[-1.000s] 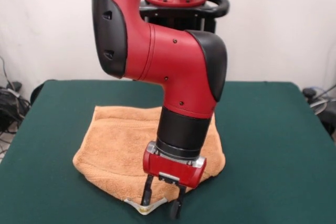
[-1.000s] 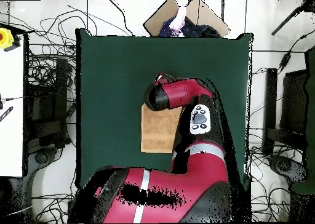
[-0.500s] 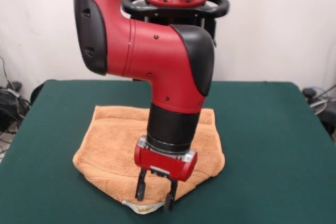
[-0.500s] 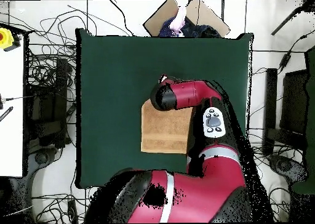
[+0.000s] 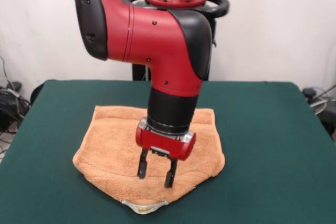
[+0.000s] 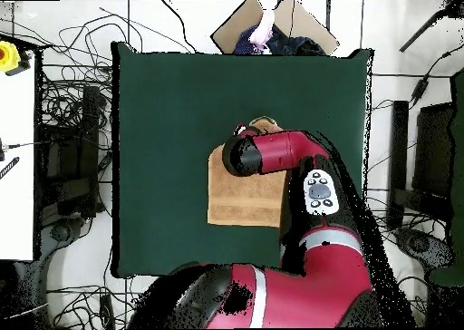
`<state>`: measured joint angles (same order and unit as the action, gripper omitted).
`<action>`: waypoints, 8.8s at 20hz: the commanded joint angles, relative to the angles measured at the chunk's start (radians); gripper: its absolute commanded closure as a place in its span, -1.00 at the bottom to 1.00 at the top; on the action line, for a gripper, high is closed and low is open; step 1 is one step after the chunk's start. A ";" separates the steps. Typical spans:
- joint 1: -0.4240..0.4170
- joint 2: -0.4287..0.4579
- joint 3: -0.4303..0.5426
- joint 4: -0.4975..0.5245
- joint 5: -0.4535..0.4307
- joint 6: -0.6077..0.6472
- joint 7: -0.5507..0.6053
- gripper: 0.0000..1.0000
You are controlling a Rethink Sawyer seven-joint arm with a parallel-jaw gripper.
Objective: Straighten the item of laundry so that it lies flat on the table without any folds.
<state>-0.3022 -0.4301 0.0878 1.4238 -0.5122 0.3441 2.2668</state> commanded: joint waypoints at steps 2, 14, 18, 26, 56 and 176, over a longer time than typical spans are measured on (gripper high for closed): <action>-0.018 -0.041 0.044 0.210 -0.114 -0.008 -0.119 -1.00; -0.053 -0.093 -0.063 0.383 -0.367 -0.272 -0.046 -1.00; -0.042 -0.073 -0.086 0.398 -0.424 -0.306 -0.032 -1.00; -0.118 -0.046 0.052 0.387 -0.550 -0.239 -0.168 -1.00; -0.257 0.119 0.242 0.283 -0.682 -0.216 -0.193 -1.00; -0.234 -0.354 0.019 0.832 -0.507 -0.250 -0.092 1.00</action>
<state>-0.5658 -0.7109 -0.0257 2.2377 -1.0264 0.0323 2.2479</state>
